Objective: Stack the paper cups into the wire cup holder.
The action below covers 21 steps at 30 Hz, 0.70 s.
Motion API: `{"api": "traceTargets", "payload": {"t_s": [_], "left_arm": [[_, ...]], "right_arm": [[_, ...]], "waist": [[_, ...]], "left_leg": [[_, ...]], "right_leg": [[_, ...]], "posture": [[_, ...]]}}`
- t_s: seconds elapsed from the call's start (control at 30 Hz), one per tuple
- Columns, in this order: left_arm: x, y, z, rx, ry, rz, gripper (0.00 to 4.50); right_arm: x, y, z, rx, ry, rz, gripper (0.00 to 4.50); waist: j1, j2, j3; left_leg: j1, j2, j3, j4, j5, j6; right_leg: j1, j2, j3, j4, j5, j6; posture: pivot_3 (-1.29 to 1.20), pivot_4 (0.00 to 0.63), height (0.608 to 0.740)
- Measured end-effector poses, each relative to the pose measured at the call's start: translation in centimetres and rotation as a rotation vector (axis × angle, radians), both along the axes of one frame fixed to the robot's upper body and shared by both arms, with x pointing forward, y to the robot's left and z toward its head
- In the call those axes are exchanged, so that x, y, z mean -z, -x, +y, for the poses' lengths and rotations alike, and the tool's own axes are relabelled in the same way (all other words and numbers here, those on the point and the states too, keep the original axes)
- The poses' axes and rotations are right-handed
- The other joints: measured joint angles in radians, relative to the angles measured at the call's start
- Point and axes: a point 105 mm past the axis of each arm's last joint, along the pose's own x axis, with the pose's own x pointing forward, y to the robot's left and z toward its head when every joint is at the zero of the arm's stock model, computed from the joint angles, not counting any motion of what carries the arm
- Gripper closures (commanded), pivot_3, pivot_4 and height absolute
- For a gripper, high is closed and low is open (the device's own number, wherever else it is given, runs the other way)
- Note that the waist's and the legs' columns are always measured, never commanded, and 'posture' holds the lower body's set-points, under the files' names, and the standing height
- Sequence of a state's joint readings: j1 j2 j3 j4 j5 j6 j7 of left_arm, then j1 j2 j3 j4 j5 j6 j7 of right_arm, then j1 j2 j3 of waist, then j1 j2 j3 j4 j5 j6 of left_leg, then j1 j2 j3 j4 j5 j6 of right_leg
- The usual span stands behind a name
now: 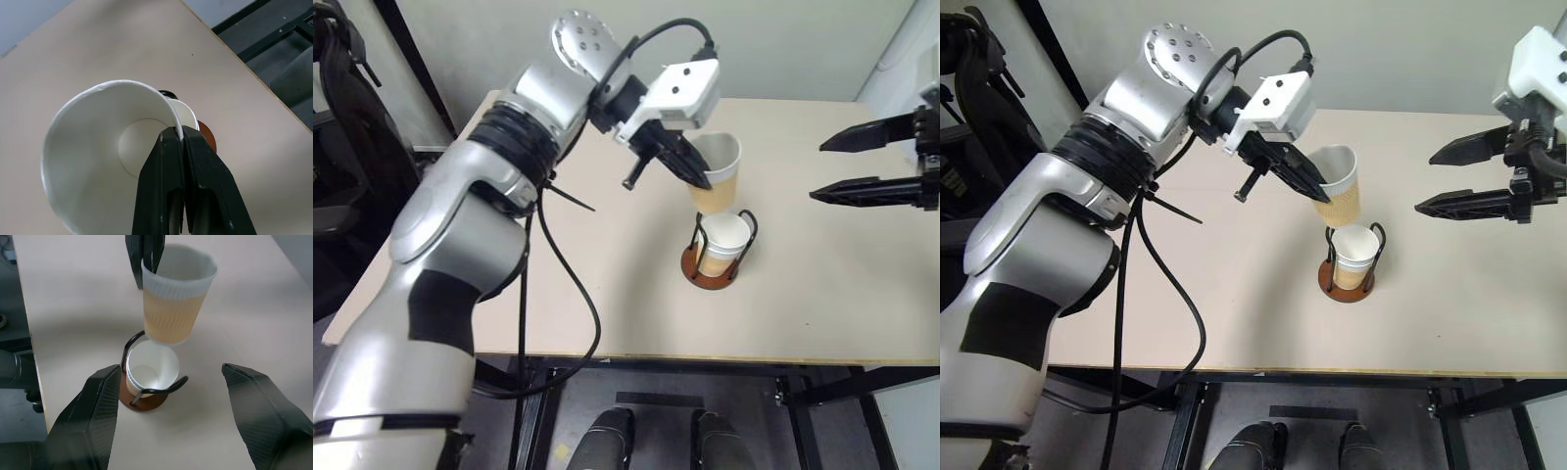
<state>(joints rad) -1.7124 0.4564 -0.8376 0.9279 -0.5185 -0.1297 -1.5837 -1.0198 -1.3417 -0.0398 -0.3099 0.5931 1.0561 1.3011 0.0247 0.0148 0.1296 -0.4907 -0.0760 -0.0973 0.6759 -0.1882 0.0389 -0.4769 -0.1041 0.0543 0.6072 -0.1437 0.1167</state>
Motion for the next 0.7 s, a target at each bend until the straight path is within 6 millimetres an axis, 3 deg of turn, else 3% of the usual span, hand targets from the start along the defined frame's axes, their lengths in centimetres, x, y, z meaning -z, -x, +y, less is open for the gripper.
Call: {"api": "traceTargets", "payload": {"t_s": [0.27, 0.7], "left_arm": [[0.5, 0.4, -1.8, 0.046, -0.001, 0.006, 4.45], [2.0, 0.1, -2.9, 0.061, -0.055, -0.023, 4.45]], "right_arm": [[-1.6, 1.8, 0.9, 0.0, -0.008, -0.064, 1.11], [-1.3, 2.0, 0.6, 0.031, -0.028, -0.06, 1.11]], "waist": [[0.005, 0.0, 0.0], [0.006, 0.0, 0.0]], "left_leg": [[-0.001, -0.003, 0.002, 0.009, -0.006, 0.008], [-0.001, -0.005, 0.004, 0.016, -0.009, 0.012]], "right_leg": [[0.004, -0.004, 0.001, 0.0, -0.003, 0.003], [0.007, -0.005, 0.001, 0.001, -0.001, 0.016]], "posture": [[0.0, 0.15, 0.74], [0.0, 0.15, 0.74]]}}
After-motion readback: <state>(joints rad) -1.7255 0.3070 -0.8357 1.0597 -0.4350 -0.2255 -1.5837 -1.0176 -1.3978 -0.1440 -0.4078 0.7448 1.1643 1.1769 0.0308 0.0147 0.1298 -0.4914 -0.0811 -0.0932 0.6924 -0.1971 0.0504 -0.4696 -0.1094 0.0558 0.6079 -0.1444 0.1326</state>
